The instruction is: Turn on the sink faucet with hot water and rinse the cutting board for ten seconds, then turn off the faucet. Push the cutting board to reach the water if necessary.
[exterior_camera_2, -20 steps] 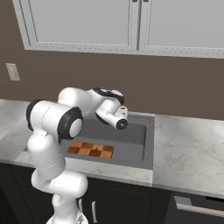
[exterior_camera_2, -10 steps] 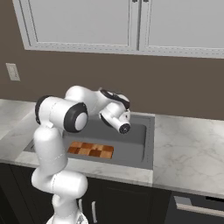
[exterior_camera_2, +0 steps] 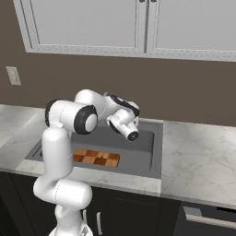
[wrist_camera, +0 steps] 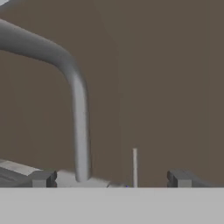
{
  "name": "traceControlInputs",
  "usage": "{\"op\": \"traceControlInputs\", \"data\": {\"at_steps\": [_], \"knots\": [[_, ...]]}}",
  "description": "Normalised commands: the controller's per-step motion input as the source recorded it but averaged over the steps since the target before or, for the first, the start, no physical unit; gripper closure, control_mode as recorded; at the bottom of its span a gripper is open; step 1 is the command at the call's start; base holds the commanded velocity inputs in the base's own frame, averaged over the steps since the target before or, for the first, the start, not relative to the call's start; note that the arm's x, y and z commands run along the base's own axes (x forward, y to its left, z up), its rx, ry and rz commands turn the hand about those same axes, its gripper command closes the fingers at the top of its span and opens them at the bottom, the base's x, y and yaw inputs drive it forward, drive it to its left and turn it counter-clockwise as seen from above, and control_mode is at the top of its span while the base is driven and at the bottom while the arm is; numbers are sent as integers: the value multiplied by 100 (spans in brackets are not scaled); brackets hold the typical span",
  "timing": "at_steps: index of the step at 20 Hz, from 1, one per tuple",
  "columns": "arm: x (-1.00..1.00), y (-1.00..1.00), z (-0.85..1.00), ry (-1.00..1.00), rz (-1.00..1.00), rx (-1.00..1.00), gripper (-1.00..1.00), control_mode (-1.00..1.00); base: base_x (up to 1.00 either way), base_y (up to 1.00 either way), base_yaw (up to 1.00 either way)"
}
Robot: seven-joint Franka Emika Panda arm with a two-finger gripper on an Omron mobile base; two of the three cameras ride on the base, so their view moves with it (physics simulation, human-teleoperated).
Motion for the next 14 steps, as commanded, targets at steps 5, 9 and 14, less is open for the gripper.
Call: {"op": "traceControlInputs", "data": {"at_steps": [5,9,14], "knots": [[31,0,0,0,0,0,-100,-100,0,0,0],[26,0,0,0,0,0,-100,-100,0,0,0],[7,0,0,0,0,0,-100,-100,0,0,0]]}}
